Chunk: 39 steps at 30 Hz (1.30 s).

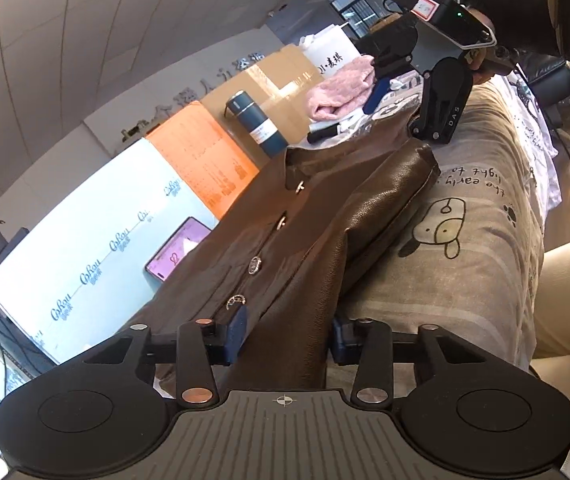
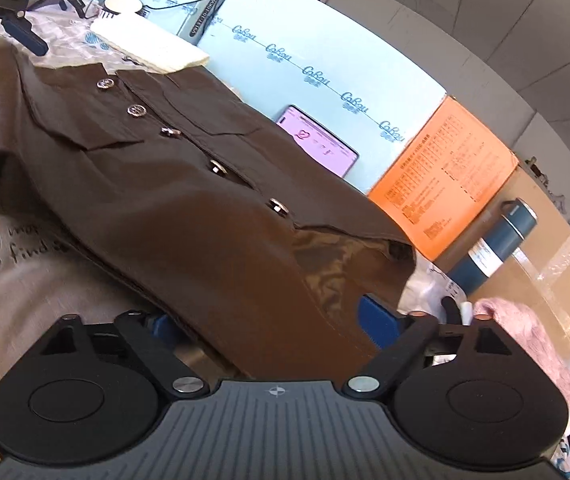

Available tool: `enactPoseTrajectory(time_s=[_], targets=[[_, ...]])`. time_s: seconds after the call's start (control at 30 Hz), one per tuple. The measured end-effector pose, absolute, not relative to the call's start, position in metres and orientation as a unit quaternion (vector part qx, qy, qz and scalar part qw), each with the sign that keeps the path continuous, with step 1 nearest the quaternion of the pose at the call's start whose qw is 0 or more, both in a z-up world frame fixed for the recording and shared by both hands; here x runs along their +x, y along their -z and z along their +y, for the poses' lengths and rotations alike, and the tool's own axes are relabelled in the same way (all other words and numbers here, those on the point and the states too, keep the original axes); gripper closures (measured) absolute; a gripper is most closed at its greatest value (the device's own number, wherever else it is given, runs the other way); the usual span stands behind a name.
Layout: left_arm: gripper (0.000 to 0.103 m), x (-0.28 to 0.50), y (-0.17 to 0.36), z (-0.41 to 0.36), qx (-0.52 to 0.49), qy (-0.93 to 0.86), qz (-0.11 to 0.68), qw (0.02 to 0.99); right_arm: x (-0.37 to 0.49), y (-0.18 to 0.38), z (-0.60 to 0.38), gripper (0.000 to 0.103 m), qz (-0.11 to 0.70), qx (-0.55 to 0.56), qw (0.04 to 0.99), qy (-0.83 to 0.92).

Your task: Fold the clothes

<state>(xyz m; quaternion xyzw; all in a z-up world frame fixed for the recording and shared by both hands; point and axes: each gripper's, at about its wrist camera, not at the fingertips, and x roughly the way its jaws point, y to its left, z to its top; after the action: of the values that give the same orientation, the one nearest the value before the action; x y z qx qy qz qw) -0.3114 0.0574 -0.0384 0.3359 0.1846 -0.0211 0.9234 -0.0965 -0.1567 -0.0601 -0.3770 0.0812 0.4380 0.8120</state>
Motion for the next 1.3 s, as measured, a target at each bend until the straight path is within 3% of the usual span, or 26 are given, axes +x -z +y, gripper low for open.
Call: enactPoseTrajectory(time_s=[0.03,0.1,0.17,0.63,1.1,1.3], targets=[[0.075,-0.311,0.037,0.059,0.331,0.021,0.179,0.926,-0.098,0.061,-0.159,0.048,0.079,-0.381,0.811,-0.437],[0.084,-0.310,0.034,0.060,0.324,0.022,0.168,0.931,-0.106,0.060,-0.164,0.082,0.077,-0.383,0.808,-0.441],[0.091,-0.312,0.030,0.061,0.321,0.021,0.161,0.933,-0.115,0.058,-0.169,0.094,0.077,-0.381,0.805,-0.448],[0.096,-0.382,-0.006,0.035,0.298,0.018,0.101,0.949,-0.186,0.033,-0.215,0.099,0.049,-0.357,0.801,-0.477],[0.096,-0.324,-0.017,0.068,0.316,-0.033,0.051,0.947,-0.156,0.014,-0.194,0.100,-0.002,-0.348,0.808,-0.475],[0.096,-0.264,-0.033,0.103,0.340,-0.028,0.082,0.936,-0.107,-0.006,-0.161,0.100,-0.026,-0.358,0.800,-0.482]])
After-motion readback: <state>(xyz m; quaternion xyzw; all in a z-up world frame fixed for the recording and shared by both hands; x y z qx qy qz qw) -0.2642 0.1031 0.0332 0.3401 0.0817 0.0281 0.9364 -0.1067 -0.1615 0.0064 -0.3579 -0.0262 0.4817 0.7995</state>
